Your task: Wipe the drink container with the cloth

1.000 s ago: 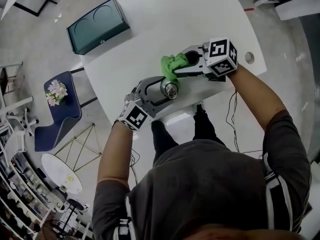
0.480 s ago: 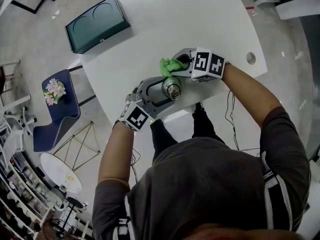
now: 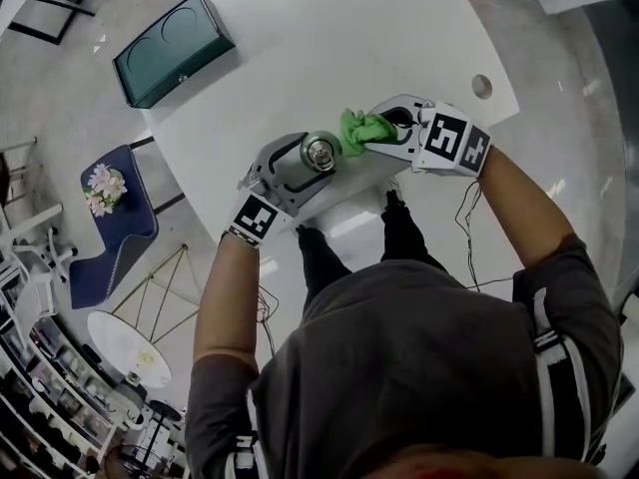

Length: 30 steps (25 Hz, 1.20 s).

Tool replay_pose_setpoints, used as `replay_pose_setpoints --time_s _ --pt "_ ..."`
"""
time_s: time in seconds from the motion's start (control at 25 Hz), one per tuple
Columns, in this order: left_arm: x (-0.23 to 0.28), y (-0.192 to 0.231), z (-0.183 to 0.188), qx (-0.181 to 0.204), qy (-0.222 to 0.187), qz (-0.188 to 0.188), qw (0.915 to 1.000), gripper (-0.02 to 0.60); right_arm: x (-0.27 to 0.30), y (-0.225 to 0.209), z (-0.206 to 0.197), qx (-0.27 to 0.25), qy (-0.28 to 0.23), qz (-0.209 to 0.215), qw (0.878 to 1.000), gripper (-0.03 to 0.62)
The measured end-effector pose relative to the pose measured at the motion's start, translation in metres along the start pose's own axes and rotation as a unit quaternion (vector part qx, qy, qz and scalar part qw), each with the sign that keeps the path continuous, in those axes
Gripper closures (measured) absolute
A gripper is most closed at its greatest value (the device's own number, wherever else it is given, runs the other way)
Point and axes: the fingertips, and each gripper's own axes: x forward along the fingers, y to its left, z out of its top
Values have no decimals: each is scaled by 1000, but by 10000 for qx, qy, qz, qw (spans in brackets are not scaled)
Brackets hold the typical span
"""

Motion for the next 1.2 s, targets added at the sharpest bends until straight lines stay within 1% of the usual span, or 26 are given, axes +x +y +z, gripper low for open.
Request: replay_pose_setpoints --time_s 0.12,0.24,0.4,0.52,0.64,0.72,0.88,1.0,1.04,1.08,1.12,1.2 --pt "3 0 1 4 48 149 9999 262 14 20 -8 -314 285 -44 9991 479" --pt "4 -2 -3 28 124 304 9995 262 34 20 -17 -448 508 -158 9976 479" --pt "4 -2 -4 23 140 513 9986 262 56 18 -39 -576 942 -352 9933 477" --pt "4 -2 -3 -15 223 576 9981 262 56 17 -42 -521 931 -400 9935 474" --pt "1 -8 1 -22 455 367 9983 259 51 19 -42 -521 910 -447 9935 474" --pt "-5 -11 12 93 467 171 9987 252 49 19 -41 -578 924 -486 9929 476" --pt "-12 -12 47 520 360 -211 9978 250 43 19 -38 -613 854 -532 9930 474" --pt "-8 -13 60 839 471 -573 9937 252 29 23 -29 -578 716 -589 9940 474" --pt "-7 -14 61 900 524 -669 9923 284 22 26 -24 -555 644 -611 9945 474" --pt "-6 -15 61 923 557 -735 9914 330 16 28 -17 -529 559 -635 9950 474" --pt "-5 -15 60 902 565 -761 9914 331 10 31 -11 -501 469 -659 9955 474" --pt "-4 -11 61 734 516 -682 9936 333 5 34 0 -452 332 -698 9960 474"
